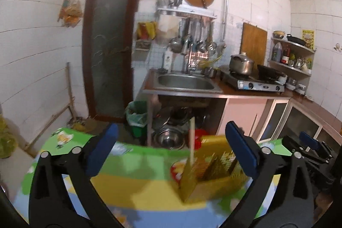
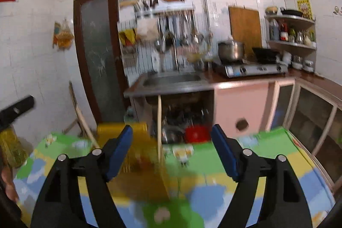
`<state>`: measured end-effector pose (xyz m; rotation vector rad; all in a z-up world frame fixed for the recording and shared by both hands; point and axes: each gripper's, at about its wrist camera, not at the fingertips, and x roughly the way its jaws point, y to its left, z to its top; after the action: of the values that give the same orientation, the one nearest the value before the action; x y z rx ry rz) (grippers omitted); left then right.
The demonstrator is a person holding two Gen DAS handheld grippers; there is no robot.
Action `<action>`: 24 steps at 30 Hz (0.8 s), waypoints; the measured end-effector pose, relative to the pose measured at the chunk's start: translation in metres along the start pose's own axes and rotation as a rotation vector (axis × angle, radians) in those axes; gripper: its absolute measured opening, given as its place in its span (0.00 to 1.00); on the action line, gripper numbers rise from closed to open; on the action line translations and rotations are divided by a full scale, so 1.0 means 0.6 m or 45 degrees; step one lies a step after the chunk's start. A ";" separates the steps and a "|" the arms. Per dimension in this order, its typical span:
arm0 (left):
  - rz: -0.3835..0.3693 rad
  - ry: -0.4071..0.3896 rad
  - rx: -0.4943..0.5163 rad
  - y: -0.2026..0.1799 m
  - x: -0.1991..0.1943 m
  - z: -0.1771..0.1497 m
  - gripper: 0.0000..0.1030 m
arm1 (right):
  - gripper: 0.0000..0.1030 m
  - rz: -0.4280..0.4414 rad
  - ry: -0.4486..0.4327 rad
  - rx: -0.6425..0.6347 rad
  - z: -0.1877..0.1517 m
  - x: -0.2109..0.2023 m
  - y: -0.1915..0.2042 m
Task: Organize utensils
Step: 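Lower the right tool and grasp another wooden chopstick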
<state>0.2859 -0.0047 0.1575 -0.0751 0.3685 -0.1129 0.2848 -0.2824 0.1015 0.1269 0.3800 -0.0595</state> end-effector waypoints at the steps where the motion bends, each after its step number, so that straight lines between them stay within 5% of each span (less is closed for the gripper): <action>1: 0.008 0.023 0.000 0.009 -0.014 -0.009 0.95 | 0.73 -0.019 0.046 -0.009 -0.012 -0.012 0.001; 12: 0.070 0.377 0.034 0.028 -0.051 -0.203 0.95 | 0.73 -0.061 0.378 -0.008 -0.227 -0.072 0.003; 24: 0.136 0.624 0.021 0.002 -0.001 -0.340 0.95 | 0.73 -0.075 0.539 0.064 -0.315 -0.045 -0.003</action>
<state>0.2112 -0.0139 -0.0320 -0.0104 0.8598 -0.0269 0.1904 -0.2578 -0.0626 0.1786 0.8054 -0.1005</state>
